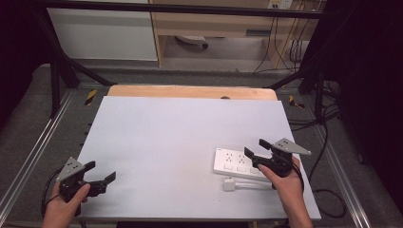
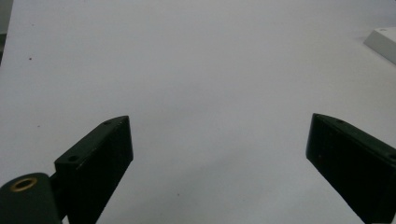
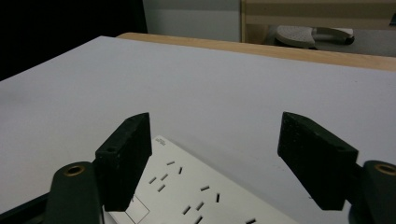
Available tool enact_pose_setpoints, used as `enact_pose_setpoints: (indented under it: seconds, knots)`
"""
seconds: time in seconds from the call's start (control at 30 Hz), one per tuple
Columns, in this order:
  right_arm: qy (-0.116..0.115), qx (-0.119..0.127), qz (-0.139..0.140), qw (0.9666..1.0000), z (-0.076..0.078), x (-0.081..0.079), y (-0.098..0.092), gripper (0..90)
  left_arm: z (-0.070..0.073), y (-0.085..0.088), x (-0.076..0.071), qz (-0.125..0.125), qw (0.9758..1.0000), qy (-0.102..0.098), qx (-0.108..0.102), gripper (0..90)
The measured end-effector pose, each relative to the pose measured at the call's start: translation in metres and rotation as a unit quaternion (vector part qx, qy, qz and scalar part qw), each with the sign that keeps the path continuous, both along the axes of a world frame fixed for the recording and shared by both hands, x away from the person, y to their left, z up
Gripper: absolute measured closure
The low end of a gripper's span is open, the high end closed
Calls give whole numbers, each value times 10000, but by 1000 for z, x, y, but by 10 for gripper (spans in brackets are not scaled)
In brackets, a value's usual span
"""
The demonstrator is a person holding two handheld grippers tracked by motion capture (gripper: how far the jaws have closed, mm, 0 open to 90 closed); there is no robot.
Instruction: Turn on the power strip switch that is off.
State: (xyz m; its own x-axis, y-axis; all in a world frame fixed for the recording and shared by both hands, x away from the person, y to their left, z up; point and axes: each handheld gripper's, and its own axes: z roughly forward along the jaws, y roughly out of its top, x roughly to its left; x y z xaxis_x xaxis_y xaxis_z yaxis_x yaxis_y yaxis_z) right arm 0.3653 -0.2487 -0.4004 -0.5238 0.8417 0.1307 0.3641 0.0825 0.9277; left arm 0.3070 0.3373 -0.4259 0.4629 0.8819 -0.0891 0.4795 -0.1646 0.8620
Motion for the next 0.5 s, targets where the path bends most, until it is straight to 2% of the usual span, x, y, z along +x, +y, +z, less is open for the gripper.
enact_pose_setpoints:
  seconds: [0.07, 0.17, 0.2, 0.33, 0.5]
  knots:
    - [62, 22, 73, 10000, 1, 1, 1, 203, 0, 0, 0, 5, 10000, -7, -5, 75]
    - [18, 8, 103, 9999, 1, 0, 2, 157, 0, 0, 0, 5, 10000, -10, -12, 75]
    - [-60, 2, 45, 10000, 2, -1, 2, 103, 0, 0, 0, 18, 10000, -12, -20, 75]
    - [-243, 6, -96, 9997, 4, -3, 2, 32, 0, 1, 0, 17, 10000, -18, -31, 75]
    - [-501, -24, -200, 9985, 6, -6, -1, 13, 0, 1, 0, 19, 10000, -22, -34, 75]
